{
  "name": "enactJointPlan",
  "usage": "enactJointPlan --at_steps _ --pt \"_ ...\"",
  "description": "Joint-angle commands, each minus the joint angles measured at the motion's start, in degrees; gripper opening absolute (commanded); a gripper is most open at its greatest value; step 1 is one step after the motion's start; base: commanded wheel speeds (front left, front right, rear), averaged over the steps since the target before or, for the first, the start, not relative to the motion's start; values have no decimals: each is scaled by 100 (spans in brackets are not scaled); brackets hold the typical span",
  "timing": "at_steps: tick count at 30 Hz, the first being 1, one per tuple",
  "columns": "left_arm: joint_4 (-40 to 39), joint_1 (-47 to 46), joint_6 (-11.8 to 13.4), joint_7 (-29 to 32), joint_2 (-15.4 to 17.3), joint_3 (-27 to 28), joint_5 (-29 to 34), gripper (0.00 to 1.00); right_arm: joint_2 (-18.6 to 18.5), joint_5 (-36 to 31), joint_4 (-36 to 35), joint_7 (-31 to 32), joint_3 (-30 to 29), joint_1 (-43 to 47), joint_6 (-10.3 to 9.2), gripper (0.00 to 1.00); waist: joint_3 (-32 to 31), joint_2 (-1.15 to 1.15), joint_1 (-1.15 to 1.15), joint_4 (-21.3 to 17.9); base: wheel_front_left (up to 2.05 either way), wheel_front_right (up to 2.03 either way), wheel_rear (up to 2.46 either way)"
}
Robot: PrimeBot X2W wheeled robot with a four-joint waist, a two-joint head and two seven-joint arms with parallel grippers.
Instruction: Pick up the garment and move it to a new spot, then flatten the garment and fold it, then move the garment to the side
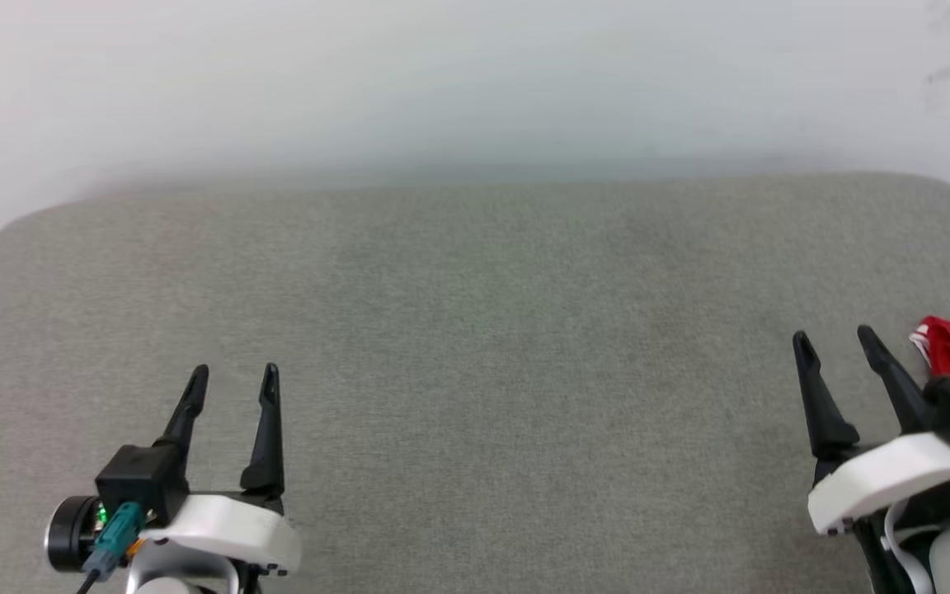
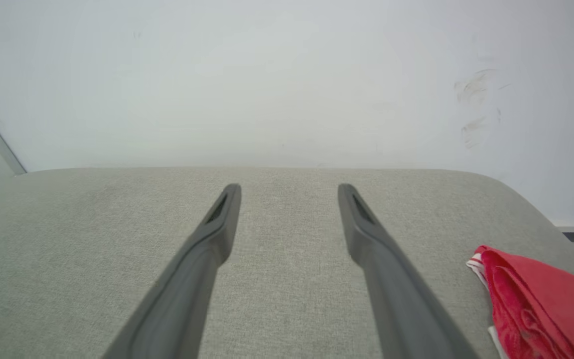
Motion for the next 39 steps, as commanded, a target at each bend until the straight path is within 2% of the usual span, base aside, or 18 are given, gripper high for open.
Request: enactJointPlan --at_steps 1,7,13,36,37,39 --pt "-40 102 -64 -36 66 62 -18 100 86 -68 -222 68 -44 238 -3 100 -174 0 1 143 0 0 0" --pt "-172 355 -283 -53 175 129 -18 100 362 -326 -1087 382 -158 914 -3 100 -297 0 1 136 0 0 0" --pt "-72 630 -406 -62 161 161 -24 100 525 -443 -1579 547 -148 1414 -3 100 -408 0 1 12 0 0 0" --pt "100 828 -426 -62 -16 279 64 100 592 -595 -1966 650 -68 1641 -3 100 -475 0 1 8 0 0 0" --pt "97 842 -432 -33 -49 292 42 0 602 -553 -1918 644 -63 1568 -1 0 -474 0 1 14 0 0 0" --pt "192 886 -435 -11 -120 256 25 0 606 -527 -1805 652 -47 1587 -1 0 -473 0 1 15 0 0 0"
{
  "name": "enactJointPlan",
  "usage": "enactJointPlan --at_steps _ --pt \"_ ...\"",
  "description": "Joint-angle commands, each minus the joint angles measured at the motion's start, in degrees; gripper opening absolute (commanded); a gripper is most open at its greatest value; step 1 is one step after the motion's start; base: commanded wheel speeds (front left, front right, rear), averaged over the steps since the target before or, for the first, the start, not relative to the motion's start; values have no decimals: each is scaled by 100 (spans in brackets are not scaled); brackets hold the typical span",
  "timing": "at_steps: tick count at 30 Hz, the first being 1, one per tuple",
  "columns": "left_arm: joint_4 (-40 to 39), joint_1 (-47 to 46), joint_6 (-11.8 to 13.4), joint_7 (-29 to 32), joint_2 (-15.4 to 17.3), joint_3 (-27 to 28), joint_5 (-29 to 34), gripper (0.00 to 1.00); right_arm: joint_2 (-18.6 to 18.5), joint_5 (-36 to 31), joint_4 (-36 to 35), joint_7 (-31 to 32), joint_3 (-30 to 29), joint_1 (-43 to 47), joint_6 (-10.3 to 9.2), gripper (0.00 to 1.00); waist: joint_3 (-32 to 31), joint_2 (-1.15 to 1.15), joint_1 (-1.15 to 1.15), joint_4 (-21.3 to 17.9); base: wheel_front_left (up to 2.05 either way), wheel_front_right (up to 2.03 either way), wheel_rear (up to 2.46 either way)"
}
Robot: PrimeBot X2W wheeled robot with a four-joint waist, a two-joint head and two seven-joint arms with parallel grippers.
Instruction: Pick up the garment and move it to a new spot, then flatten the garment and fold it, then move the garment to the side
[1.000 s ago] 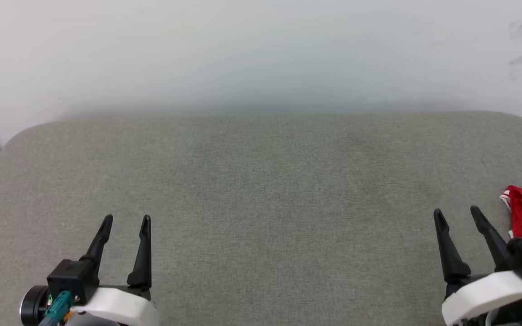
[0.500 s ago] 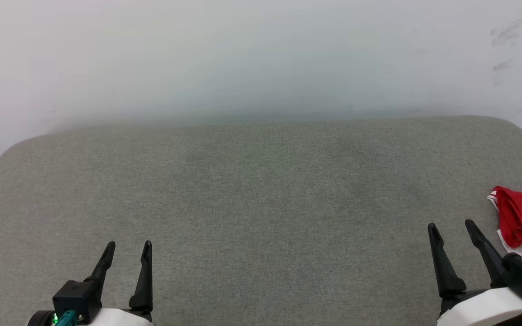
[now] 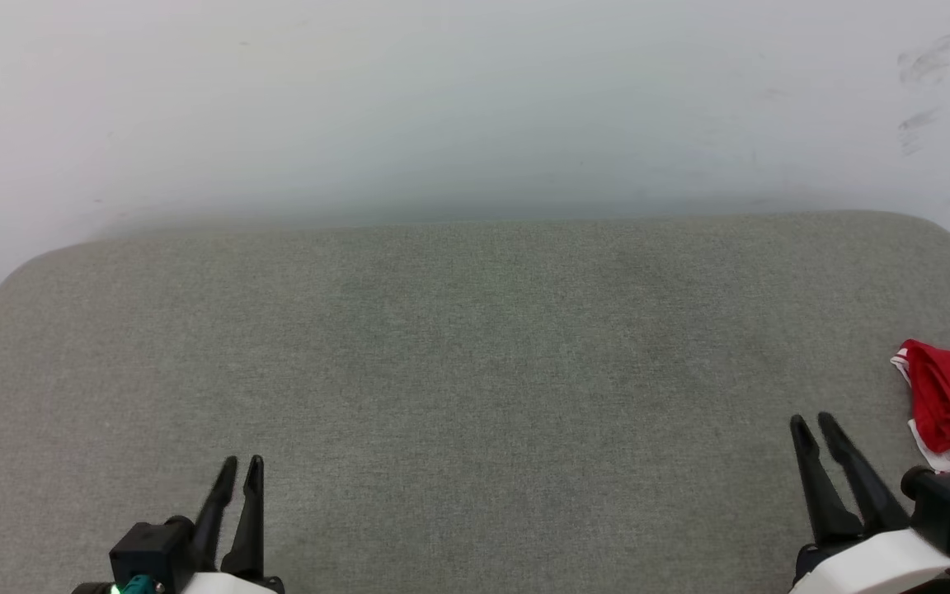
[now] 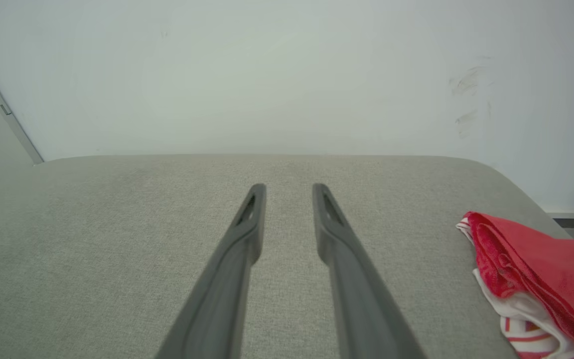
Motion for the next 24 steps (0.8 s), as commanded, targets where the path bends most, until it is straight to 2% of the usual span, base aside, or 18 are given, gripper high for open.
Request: enactJointPlan --at_steps 1,24 --pt "-2 2 -32 29 -43 32 -108 0 1 134 27 -21 16 1 0 0 4 0 0 2 0 0 0" --pt "367 -298 -640 566 -572 730 -1862 0 -79 2589 705 -35 -24 -422 0 0 55 0 0 36 0 0 0"
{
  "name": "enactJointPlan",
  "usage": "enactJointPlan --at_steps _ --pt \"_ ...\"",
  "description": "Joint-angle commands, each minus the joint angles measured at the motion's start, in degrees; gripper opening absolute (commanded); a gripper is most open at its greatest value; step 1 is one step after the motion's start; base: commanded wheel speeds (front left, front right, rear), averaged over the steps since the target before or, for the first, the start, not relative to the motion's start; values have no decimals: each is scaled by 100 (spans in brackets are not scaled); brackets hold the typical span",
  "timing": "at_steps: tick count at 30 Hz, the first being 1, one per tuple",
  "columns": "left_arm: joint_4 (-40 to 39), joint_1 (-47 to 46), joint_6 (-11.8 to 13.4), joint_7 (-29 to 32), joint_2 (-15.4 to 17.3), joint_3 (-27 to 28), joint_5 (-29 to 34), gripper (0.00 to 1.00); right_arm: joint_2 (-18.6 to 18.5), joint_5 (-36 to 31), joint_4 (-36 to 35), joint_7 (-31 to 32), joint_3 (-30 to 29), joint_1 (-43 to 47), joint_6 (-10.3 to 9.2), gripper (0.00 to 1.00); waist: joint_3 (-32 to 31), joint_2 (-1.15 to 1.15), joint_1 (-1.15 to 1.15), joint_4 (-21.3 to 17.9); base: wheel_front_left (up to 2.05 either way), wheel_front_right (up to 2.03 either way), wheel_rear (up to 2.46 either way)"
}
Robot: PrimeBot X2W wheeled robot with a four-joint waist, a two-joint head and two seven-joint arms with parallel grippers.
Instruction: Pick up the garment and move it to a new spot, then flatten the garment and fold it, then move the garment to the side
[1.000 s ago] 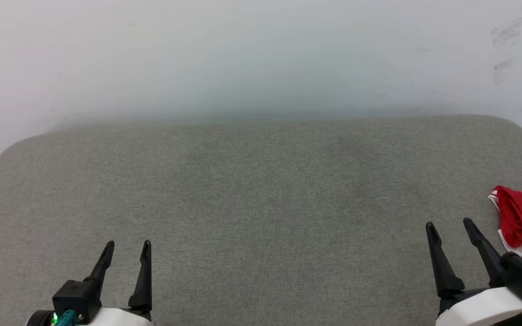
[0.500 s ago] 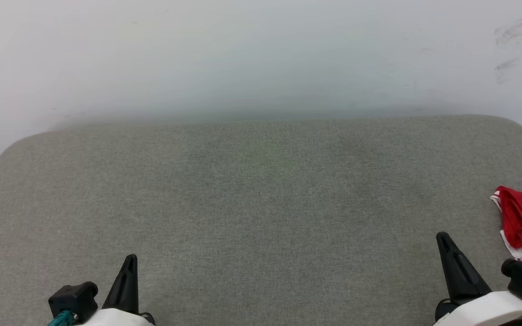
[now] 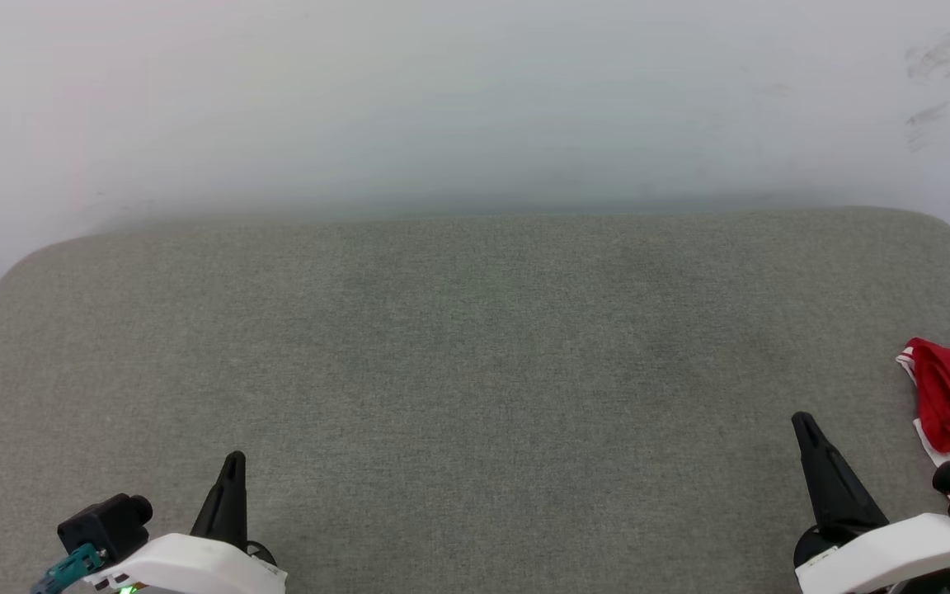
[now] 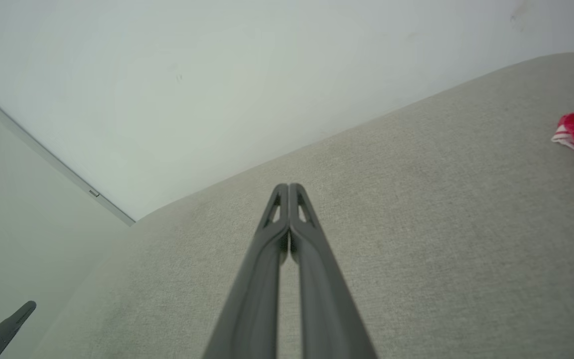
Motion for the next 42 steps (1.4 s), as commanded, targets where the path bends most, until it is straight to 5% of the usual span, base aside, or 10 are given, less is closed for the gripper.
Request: enactJointPlan --at_steps 1,42 --pt "-33 -172 -67 34 -14 111 -156 0 -54 220 -12 -32 -18 -192 0 0 3 0 0 2 0 0 0" --pt "394 -546 -865 786 -762 1083 -2396 0 -69 3310 867 23 -157 -724 0 0 100 0 0 65 0 0 0"
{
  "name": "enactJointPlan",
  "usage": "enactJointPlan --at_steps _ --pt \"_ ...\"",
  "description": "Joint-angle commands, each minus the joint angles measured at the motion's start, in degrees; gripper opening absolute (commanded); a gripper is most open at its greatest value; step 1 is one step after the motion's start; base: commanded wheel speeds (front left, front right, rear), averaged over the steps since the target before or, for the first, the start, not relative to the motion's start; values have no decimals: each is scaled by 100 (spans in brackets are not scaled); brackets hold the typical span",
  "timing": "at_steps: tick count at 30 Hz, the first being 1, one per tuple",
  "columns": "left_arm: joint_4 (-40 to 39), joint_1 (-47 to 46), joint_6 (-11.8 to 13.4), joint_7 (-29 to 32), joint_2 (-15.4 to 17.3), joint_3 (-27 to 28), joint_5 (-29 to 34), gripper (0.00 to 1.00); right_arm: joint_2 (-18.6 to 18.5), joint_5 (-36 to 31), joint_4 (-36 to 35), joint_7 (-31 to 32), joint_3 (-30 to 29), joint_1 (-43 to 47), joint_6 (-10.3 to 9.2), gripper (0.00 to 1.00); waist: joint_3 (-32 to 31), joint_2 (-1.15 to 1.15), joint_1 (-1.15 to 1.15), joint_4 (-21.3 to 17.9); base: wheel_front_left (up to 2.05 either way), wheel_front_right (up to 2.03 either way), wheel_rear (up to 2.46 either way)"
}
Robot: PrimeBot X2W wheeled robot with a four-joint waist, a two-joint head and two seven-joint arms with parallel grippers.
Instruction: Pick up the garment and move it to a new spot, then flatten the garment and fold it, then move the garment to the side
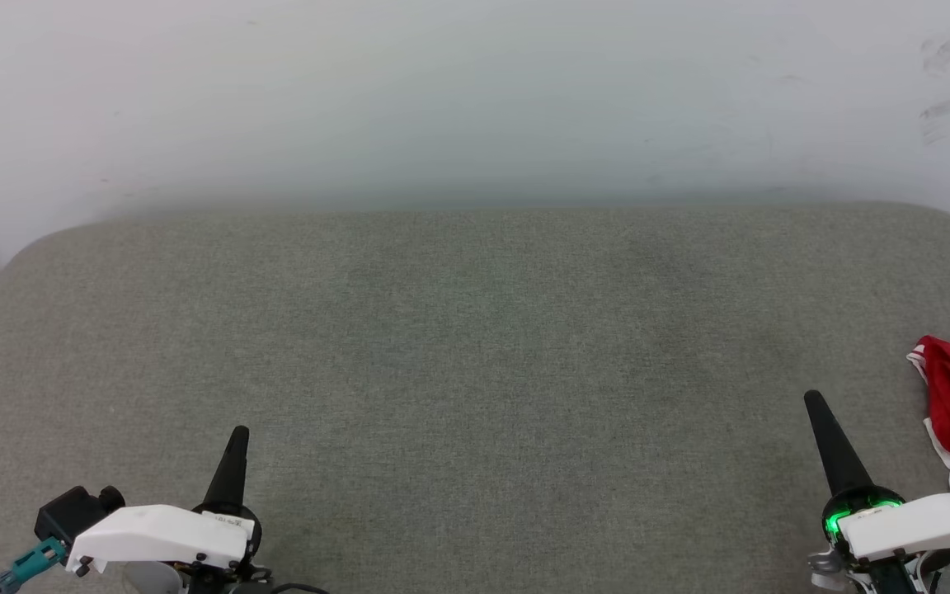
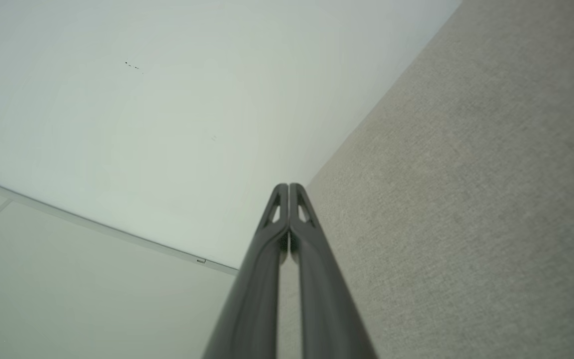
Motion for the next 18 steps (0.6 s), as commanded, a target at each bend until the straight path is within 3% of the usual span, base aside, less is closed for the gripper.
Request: enactJointPlan --at_steps 1,18 --pt "-15 -163 -60 47 -6 90 -124 0 -34 175 3 13 -20 -181 1 0 4 0 0 3 0 0 0" --pt "116 -272 -291 276 -246 391 -770 0 -18 1066 269 46 -85 -321 1 0 42 0 0 27 0 0 0"
